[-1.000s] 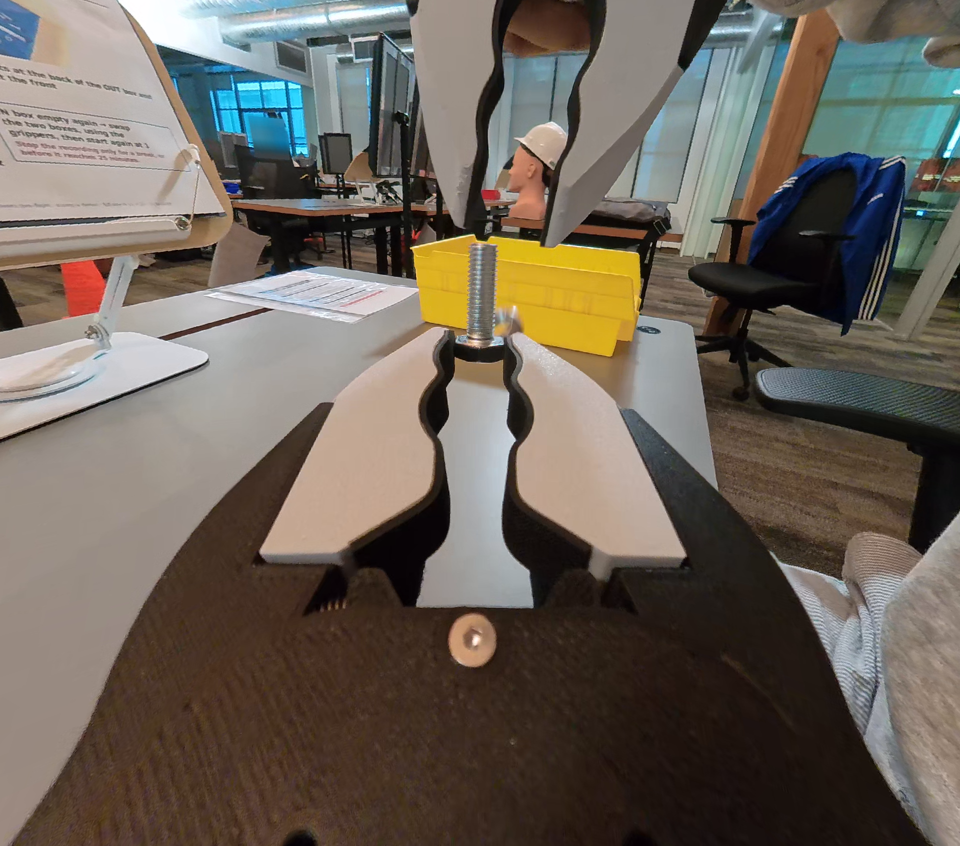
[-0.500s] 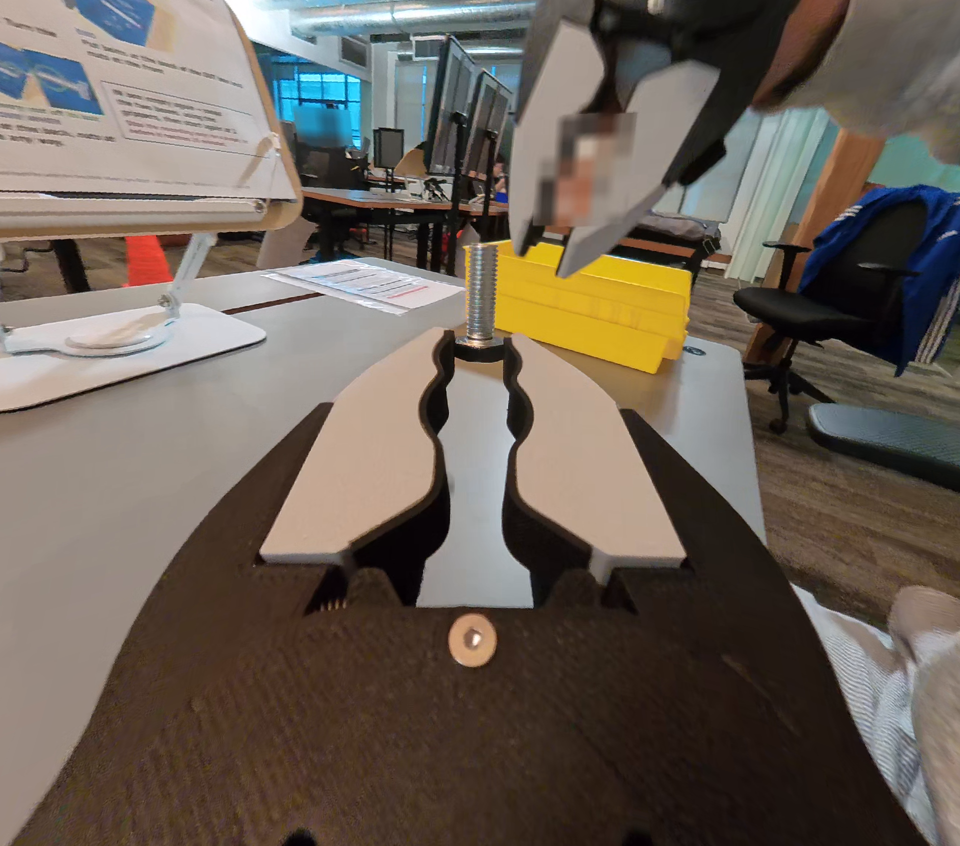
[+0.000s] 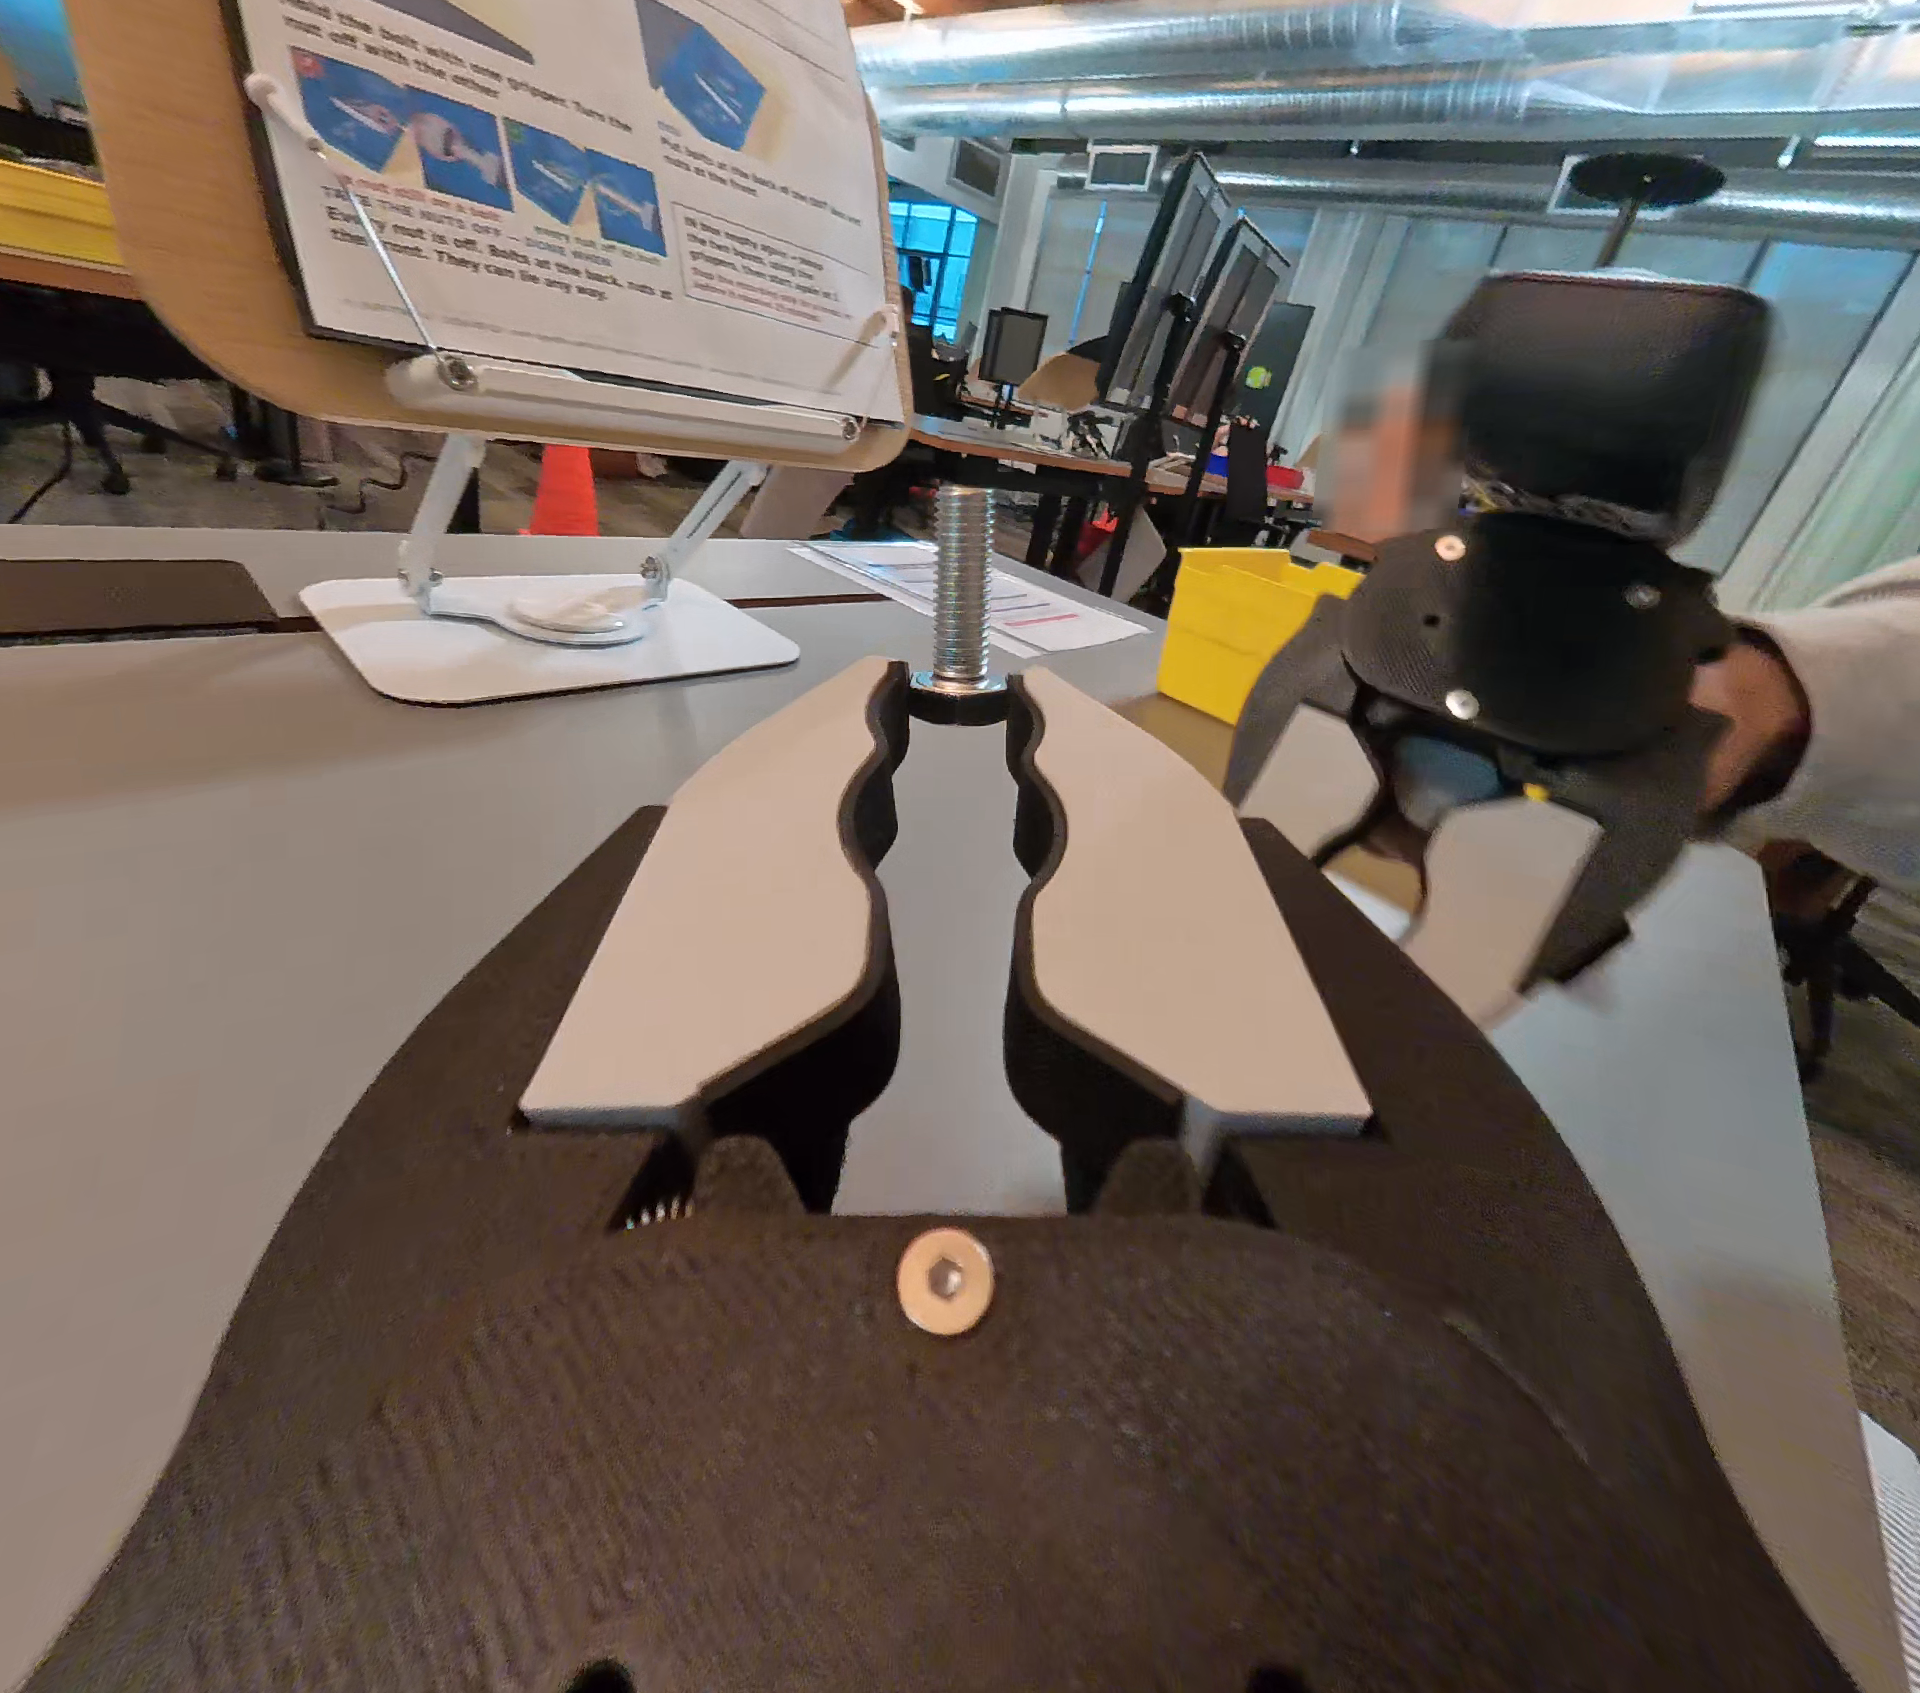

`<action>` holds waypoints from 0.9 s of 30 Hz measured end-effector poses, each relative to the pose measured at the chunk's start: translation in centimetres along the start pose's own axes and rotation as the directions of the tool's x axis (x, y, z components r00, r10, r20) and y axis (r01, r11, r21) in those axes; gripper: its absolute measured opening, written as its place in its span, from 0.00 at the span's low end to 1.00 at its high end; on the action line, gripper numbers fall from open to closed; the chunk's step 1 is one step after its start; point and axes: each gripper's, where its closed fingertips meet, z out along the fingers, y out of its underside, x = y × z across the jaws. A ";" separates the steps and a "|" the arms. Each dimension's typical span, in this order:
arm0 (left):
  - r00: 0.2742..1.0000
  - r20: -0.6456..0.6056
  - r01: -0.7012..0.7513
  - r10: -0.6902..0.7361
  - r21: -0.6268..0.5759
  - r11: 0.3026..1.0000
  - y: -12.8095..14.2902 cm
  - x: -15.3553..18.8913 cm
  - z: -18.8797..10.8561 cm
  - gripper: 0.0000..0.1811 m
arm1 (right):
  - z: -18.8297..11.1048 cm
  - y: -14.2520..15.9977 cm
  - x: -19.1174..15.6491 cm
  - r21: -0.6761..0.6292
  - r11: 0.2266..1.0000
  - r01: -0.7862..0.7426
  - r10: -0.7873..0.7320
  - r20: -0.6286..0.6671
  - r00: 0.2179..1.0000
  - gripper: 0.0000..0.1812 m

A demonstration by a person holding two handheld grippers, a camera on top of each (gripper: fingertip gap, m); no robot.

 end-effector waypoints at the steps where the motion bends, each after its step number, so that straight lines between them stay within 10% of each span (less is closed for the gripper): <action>1: 1.000 0.009 0.003 -0.003 0.005 1.000 -0.1 -0.3 -0.1 0.10 | 0.7 -0.7 -0.7 0.011 1.000 0.020 -0.020 0.019 1.000 0.11; 11: 0.978 0.208 0.013 -0.026 0.065 0.998 -1.6 -5.2 -1.7 0.11 | 6.1 -6.9 -5.9 0.136 0.980 0.144 -0.157 0.090 0.984 0.12; 27: 0.985 0.171 0.000 -0.008 0.047 0.999 -1.2 -4.6 -1.2 0.11 | 7.5 -6.5 -4.8 0.014 0.978 0.206 -0.206 0.058 0.977 0.13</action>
